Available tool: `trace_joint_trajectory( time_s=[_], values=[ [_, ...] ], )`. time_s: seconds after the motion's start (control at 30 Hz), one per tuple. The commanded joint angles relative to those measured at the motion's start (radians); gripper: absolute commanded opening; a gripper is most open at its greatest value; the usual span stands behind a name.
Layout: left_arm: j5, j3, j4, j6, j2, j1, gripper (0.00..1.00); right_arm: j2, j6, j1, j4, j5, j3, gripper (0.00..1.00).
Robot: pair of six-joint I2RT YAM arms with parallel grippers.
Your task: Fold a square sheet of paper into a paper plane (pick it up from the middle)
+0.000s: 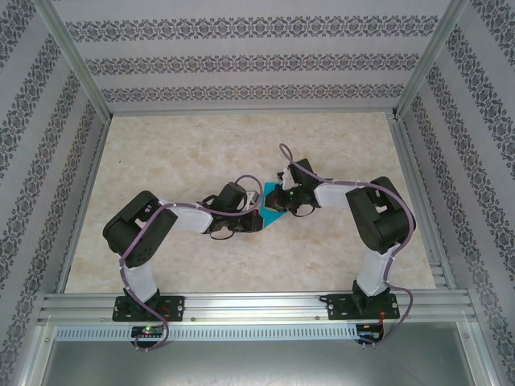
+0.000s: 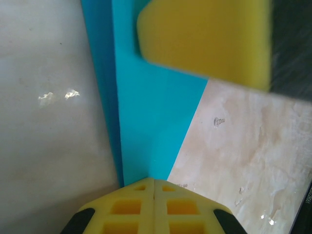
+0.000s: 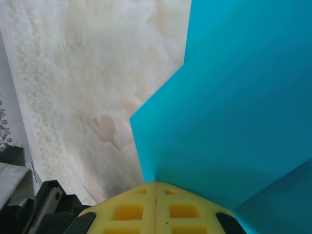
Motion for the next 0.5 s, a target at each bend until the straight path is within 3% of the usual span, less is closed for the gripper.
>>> trace_joint_trajectory(
  time_s=[0.0, 0.47],
  values=[
    [-0.022, -0.041, -0.057, -0.006, 0.016, -0.010, 0.00, 0.007, 0.019, 0.023, 0.027, 0.004, -0.017, 0.02],
    [-0.010, -0.039, -0.042, -0.016, 0.025, -0.010, 0.00, 0.062, -0.020, 0.046, -0.007, 0.006, -0.047, 0.02]
  ],
)
